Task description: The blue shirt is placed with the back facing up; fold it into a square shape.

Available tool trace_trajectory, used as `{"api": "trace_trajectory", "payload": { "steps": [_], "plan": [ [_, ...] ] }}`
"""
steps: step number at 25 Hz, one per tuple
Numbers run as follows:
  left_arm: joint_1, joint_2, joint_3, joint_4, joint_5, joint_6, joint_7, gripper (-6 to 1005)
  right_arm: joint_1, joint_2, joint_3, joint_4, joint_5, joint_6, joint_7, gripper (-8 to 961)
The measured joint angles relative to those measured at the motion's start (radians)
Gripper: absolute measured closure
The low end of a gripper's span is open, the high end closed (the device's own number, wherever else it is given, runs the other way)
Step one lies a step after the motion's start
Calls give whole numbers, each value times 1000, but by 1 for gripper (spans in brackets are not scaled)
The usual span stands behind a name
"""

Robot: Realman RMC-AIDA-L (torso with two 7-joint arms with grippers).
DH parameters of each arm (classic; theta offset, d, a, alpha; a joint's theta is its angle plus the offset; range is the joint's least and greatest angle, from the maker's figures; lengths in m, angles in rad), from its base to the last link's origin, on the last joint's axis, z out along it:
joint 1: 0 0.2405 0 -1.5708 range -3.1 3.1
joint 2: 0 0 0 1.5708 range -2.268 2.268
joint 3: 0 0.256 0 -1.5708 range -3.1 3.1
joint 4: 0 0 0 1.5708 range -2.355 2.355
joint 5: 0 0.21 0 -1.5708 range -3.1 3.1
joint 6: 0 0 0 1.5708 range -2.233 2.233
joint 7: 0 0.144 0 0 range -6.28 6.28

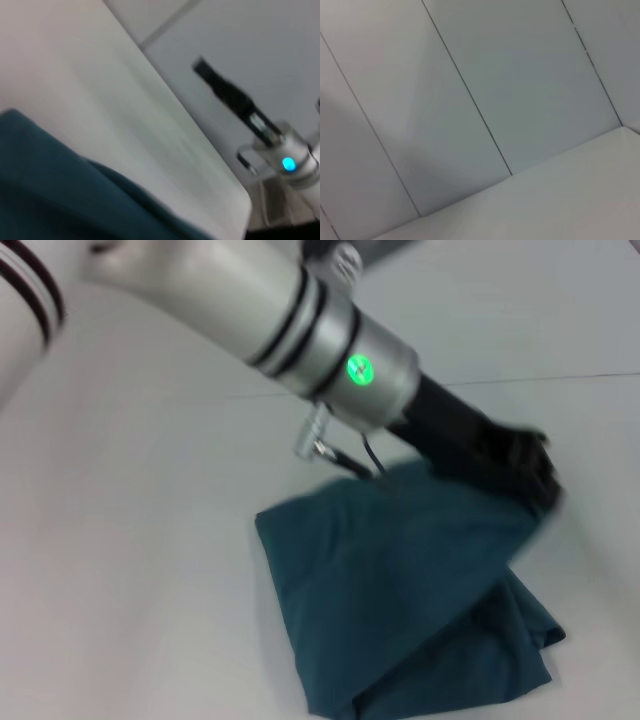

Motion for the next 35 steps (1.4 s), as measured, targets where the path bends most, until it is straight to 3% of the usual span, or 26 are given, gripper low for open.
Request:
{"api": "trace_trajectory", "payload": {
  "steps": [3, 8, 11, 15, 19, 22, 24, 27, 35],
  "plan": [
    [3, -5, 80, -32, -59, -3, -1, 945, 8, -3, 12, 0, 0, 3, 0, 953],
    [10, -3, 164, -34, -87, 5, -20, 832, 16, -5, 22, -1, 1, 10, 0, 953],
    [23, -3, 161, -22, -105, 1, -19, 610, 19, -5, 23, -1, 1, 10, 0, 953],
    [67, 6, 151, 31, -121, -21, 4, 463, 22, -6, 9, -1, -10, 7, 0, 953],
    [159, 12, 146, 146, -117, -26, 56, 298, 23, -10, -13, -16, -30, -29, 5, 953],
    [241, 30, 107, 182, -116, -22, 122, 161, 28, -11, -31, -67, -70, -58, 44, 953],
    [309, 52, 52, 182, -121, -9, 199, 140, 36, -11, -49, -108, -104, -71, 82, 953],
    [370, 64, -11, 184, -124, 9, 272, 110, 52, -11, -81, -171, -160, -103, 131, 952],
    [592, 68, -279, 189, -128, 122, 685, 48, 88, 1, -148, -360, -282, -237, 209, 950]
  ]
}}
